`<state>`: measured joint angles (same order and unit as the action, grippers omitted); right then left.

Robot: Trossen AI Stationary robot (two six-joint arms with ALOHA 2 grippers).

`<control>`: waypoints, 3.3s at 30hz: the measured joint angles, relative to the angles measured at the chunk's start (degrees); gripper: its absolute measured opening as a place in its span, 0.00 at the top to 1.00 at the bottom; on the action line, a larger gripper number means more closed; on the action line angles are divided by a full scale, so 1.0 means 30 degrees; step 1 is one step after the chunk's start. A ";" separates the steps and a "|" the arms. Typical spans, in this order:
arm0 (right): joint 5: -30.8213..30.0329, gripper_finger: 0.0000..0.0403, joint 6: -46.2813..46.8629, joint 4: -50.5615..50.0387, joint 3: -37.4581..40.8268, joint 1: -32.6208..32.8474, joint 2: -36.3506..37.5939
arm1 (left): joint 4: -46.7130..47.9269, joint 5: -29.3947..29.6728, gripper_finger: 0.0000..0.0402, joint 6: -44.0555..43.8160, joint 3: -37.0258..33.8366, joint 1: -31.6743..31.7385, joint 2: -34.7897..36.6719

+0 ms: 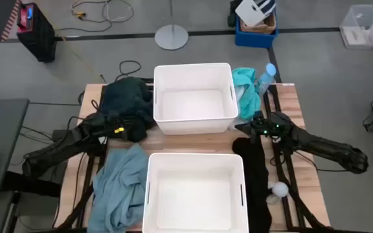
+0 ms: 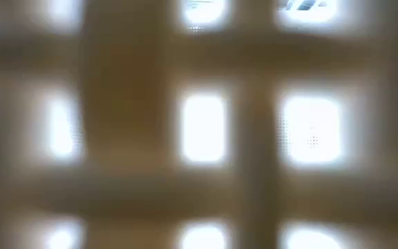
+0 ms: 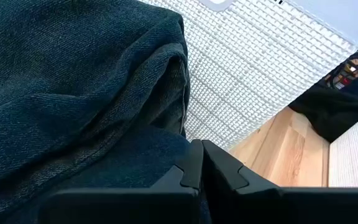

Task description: Sort clothes

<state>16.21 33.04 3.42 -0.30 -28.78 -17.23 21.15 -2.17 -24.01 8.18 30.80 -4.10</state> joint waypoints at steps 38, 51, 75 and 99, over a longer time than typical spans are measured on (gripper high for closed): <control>-0.0001 0.94 0.0000 -0.0002 -0.0006 0.0001 0.0007 | -0.0937 0.7977 0.99 1.6087 -0.0065 0.0016 0.0125; -0.0001 0.94 -0.1583 -0.0004 -0.0006 -0.0002 0.0007 | -0.0708 0.8735 0.99 2.3050 -0.0065 0.0016 0.0118; 0.0007 0.94 -0.2466 0.0000 -0.0002 -0.0400 0.0004 | -1.9030 -0.6067 0.99 0.9585 -0.0009 -0.0552 -0.0130; -0.0218 0.94 0.2135 1.5833 -0.4729 -0.0794 -0.0001 | -1.6466 0.0176 0.99 -0.4087 -0.0021 -0.0527 -0.0246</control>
<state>15.55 39.44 50.92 -14.49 -31.16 -17.23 -28.25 -1.65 -36.27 8.12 29.22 -4.84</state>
